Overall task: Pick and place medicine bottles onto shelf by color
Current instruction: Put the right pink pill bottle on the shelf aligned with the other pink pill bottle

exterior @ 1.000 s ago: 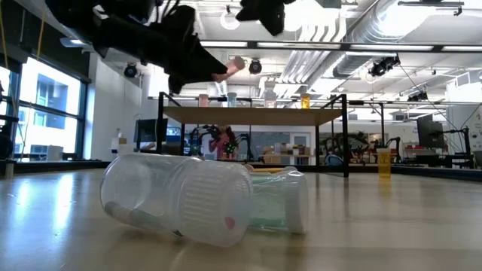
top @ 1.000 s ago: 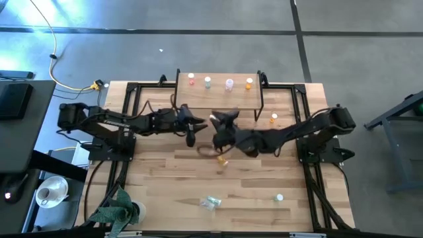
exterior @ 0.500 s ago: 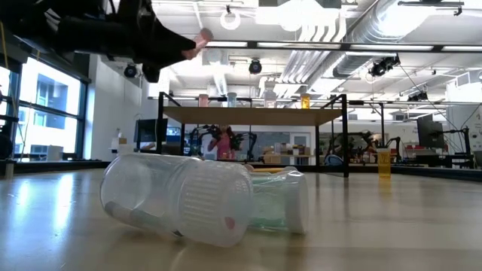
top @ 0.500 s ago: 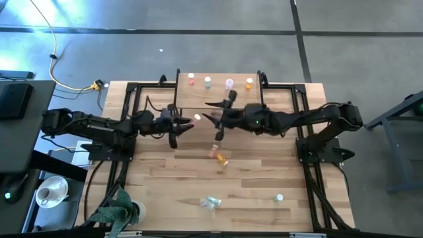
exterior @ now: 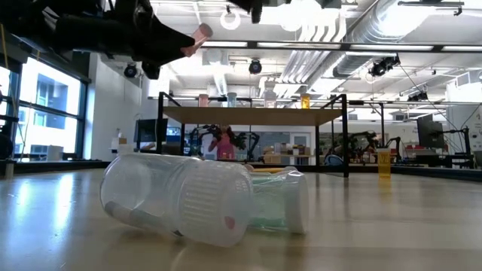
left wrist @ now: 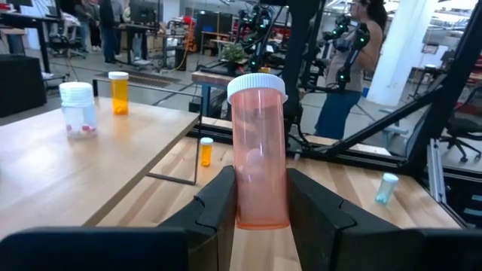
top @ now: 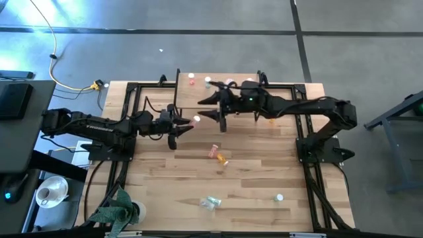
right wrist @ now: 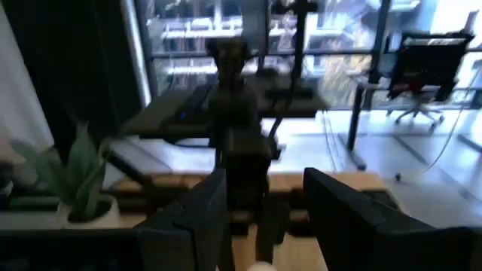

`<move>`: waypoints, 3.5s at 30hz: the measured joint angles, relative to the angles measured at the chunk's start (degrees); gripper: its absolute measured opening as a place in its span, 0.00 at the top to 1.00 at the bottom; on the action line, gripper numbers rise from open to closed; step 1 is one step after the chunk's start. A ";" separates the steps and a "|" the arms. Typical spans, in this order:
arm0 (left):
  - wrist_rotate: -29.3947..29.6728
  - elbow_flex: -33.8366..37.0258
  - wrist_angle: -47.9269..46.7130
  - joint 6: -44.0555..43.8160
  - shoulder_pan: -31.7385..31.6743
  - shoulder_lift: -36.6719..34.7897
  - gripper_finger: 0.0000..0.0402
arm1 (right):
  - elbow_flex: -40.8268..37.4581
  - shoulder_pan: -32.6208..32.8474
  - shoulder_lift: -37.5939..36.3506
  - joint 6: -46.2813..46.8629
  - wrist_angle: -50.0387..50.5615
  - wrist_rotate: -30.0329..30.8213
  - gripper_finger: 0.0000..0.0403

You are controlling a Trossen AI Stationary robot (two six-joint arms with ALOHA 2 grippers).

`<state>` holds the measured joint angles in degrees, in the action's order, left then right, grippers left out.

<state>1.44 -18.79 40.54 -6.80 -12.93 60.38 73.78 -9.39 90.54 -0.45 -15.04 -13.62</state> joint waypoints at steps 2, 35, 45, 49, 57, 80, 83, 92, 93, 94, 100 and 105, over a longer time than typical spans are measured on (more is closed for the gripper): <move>-0.66 0.00 -0.18 0.26 0.00 0.00 0.77 | 0.00 -0.11 0.86 -0.98 1.64 -0.10 0.58; -4.36 0.00 -0.40 2.11 0.39 0.02 0.77 | -0.02 2.82 5.18 -4.50 9.82 2.57 0.50; -4.86 0.00 -0.12 1.37 0.96 0.04 0.77 | -0.04 2.82 6.99 -4.53 8.31 2.49 0.50; -4.86 0.00 -0.16 1.42 0.96 0.04 0.77 | -0.04 2.82 6.99 -4.14 7.45 0.51 0.50; -4.86 0.00 -0.18 1.42 0.96 0.04 0.77 | -0.04 2.82 6.99 -2.54 7.51 0.29 0.55; -3.51 0.00 -0.83 -0.53 1.01 0.04 0.72 | -0.04 2.80 7.04 -2.43 8.26 -0.31 0.74; -2.59 0.00 -1.30 -0.53 1.01 0.04 0.65 | -0.04 2.80 7.06 -2.54 8.50 -0.25 0.74; 3.57 0.00 -1.62 -0.51 0.53 0.04 0.47 | -0.04 2.22 6.74 -4.06 8.47 4.60 0.74; 3.95 0.00 -1.59 -0.51 0.18 -0.09 0.47 | -0.02 1.90 6.54 -4.09 8.27 5.13 0.74; 4.08 0.00 -1.68 -0.51 -0.27 -0.44 0.46 | -0.02 1.48 6.15 -4.09 8.56 5.45 0.74; 3.93 -0.02 -1.63 -0.51 -2.08 -2.29 0.46 | 0.45 -0.67 5.25 -4.00 8.85 5.89 0.74; 3.75 -0.04 -3.51 -0.69 -2.19 -3.07 0.47 | 5.18 -3.17 5.31 -4.10 9.43 6.90 0.74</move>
<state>5.19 -18.83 37.03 -7.49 -15.11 57.31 78.96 -12.56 95.85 -4.55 -5.61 -6.71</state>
